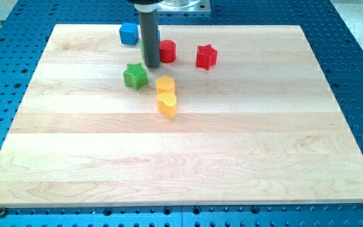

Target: Separate the green star from the green circle

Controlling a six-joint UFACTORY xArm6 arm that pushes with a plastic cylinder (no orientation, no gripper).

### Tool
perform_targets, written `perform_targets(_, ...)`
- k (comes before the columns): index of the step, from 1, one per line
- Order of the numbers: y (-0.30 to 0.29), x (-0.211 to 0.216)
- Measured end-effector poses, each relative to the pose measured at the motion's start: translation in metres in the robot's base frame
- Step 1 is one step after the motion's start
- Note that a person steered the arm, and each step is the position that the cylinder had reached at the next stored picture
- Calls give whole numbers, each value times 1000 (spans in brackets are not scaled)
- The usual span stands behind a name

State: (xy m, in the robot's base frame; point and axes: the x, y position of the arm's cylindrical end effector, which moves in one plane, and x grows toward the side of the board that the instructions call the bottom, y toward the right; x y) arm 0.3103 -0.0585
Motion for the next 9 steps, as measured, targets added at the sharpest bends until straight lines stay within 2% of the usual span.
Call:
perform_targets(1, -55, 11)
perform_targets(3, -109, -70)
perform_targets(4, -84, -80)
perform_targets(5, -12, -64)
perform_targets(6, -38, -62)
perform_targets(7, -59, -21)
perform_targets(8, -35, -6)
perform_targets(9, 8, -27)
